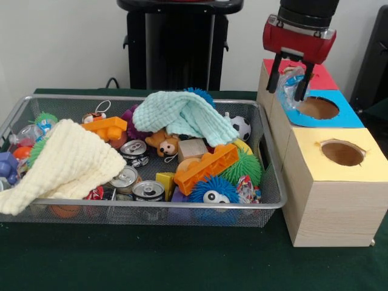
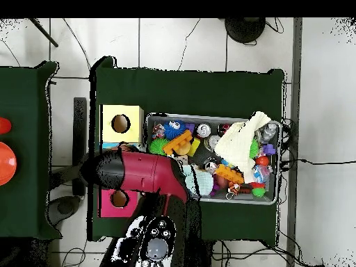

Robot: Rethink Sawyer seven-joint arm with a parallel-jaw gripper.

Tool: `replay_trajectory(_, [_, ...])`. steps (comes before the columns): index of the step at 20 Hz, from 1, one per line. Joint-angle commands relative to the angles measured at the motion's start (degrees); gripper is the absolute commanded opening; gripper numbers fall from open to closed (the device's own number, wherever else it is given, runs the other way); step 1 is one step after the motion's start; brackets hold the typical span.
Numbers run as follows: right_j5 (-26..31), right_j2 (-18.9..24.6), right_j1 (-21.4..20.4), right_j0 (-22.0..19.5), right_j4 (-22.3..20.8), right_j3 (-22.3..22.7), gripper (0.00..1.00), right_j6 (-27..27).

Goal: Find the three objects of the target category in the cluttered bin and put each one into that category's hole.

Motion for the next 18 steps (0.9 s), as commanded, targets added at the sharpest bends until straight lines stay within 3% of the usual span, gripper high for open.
replay_trajectory(1, [-3.11,1.07,4.83,0.77,3.47,-3.51,0.0,15.02])
replay_trajectory(4, [-1.06,0.29,5.54,1.81,4.04,-4.99,0.0,15.69])
replay_trajectory(18, [3.87,0.29,5.1,4.99,6.64,-3.34,0.0,15.19])
